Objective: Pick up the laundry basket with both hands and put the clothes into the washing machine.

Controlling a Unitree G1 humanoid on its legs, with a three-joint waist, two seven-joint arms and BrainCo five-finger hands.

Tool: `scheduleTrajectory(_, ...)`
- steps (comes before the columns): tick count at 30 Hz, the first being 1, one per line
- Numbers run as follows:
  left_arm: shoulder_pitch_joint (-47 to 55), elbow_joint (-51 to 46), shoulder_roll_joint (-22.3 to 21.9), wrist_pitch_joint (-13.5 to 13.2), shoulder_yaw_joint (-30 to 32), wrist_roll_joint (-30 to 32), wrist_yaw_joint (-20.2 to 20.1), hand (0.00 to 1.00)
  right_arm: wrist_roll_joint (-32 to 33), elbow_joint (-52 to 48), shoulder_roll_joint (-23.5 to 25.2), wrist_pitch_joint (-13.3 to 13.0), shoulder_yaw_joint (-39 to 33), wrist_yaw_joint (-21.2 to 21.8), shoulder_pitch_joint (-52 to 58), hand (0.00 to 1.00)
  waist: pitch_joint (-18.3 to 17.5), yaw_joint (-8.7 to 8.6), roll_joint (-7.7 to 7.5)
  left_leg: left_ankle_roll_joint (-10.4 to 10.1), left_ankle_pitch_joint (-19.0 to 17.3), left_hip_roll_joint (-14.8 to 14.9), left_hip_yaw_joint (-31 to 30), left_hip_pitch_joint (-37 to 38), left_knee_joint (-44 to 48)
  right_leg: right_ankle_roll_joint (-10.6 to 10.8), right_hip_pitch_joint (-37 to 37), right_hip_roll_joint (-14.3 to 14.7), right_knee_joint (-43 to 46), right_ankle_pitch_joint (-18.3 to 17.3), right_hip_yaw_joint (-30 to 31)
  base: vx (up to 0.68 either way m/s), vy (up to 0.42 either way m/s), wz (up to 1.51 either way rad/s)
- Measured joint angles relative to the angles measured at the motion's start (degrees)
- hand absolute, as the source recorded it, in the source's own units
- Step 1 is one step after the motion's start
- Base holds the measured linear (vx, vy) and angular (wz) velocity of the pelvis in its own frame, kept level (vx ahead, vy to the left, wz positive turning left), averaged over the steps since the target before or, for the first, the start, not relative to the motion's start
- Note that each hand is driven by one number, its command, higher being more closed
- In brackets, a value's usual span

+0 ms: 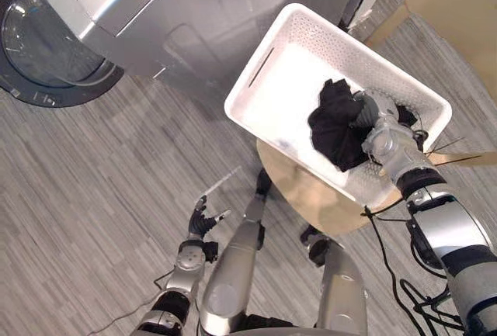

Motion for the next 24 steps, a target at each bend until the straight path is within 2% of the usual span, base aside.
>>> scheduleTrajectory(2,0.0,-0.6,-0.5,0.0,0.3,0.0,0.0,0.00,2.3,-6.7,0.2,0.1,-3.2,-0.3,2.7,1.00,0.1,-0.14,-0.15,0.0,0.0,0.0,0.2,0.9,0.0,0.0,0.5,0.0,0.0,0.0,0.9,0.04,-0.045,-0.17)
scheduleTrajectory(6,0.1,-1.0,-0.8,0.4,3.2,0.1,0.2,0.00,7.1,-22.7,3.8,-0.4,-9.4,-1.9,9.6,1.00,0.7,-1.87,-0.94,-0.1,-0.1,0.2,0.2,5.2,0.0,-0.1,5.0,0.4,-1.6,0.1,1.3,0.03,-0.054,-0.12)
scheduleTrajectory(8,0.3,-1.0,-0.6,0.8,4.2,0.2,0.1,0.00,9.6,-34.6,6.7,-2.0,-13.7,-3.1,15.7,1.00,0.7,-3.05,-1.26,-0.4,-0.3,0.8,0.2,8.1,-0.6,-0.2,8.3,1.3,-3.3,0.5,1.5,0.00,-0.049,-0.13)
scheduleTrajectory(10,1.1,-0.6,-0.2,1.5,4.5,0.3,0.0,0.00,11.4,-41.0,9.7,-3.7,-15.2,-4.0,19.7,1.00,0.1,-3.95,-1.94,-0.5,-0.4,1.4,0.4,10.4,-2.3,-0.2,9.8,2.0,-4.3,0.6,1.8,-0.02,-0.043,-0.16)
scheduleTrajectory(11,2.0,0.3,0.2,1.7,4.5,0.7,-0.1,0.00,12.4,-43.9,11.8,-4.4,-15.4,-4.0,22.2,1.00,-0.9,-4.84,-2.66,-0.5,-0.4,1.8,0.6,11.7,-3.8,-0.1,10.4,2.5,-4.9,0.7,2.0,-0.02,-0.050,-0.21)
scheduleTrajectory(12,2.3,1.1,0.3,2.1,4.5,1.0,-0.2,0.00,13.2,-45.0,12.8,-4.7,-15.4,-4.0,23.8,1.00,-1.7,-5.00,-3.22,-0.5,-0.4,2.0,0.7,12.2,-4.3,-0.1,10.6,2.7,-5.1,0.7,2.2,0.00,-0.049,-0.22)
scheduleTrajectory(13,3.4,2.8,0.4,2.7,4.6,1.3,-0.3,0.00,14.3,-46.9,15.1,-5.5,-15.4,-3.8,27.8,1.00,-3.6,-5.15,-4.72,-0.5,-0.4,2.2,1.4,13.5,-5.0,0.1,11.7,3.1,-6.0,0.9,2.6,0.05,-0.048,-0.17)
scheduleTrajectory(16,6.0,5.0,0.3,3.4,4.7,1.4,-0.4,0.00,19.2,-50.6,19.1,-6.4,-15.2,-1.3,35.1,1.00,-6.7,-6.22,-6.34,-0.9,-0.7,2.1,1.5,16.6,-5.6,0.6,15.8,3.5,-8.7,1.4,2.4,0.10,-0.040,0.00)
scheduleTrajectory(18,8.3,6.2,0.2,4.1,6.8,1.4,-0.5,0.00,24.0,-54.5,22.2,-7.0,-14.8,1.7,40.2,1.00,-10.0,-6.48,-6.86,-1.2,-1.4,2.0,2.0,18.9,-5.6,0.9,19.1,3.9,-11.7,2.4,2.7,0.06,-0.009,-0.11)
scheduleTrajectory(22,11.7,6.8,0.4,4.1,9.1,1.3,-0.4,0.00,30.2,-57.3,25.1,-9.7,-13.0,4.5,41.6,1.00,-12.8,-6.08,-6.84,-1.1,-2.9,2.7,6.0,22.5,-5.6,0.9,21.2,4.8,-13.6,3.9,6.9,0.00,0.004,-0.58)
scheduleTrajectory(24,12.3,6.7,0.7,4.1,9.0,1.3,-0.5,0.00,32.5,-60.6,26.1,-10.8,-12.7,5.3,43.7,1.00,-13.7,-6.88,-6.59,-1.0,-4.2,2.5,4.7,22.8,-4.5,1.5,21.1,4.9,-11.1,3.4,7.6,-0.04,0.003,-0.01)
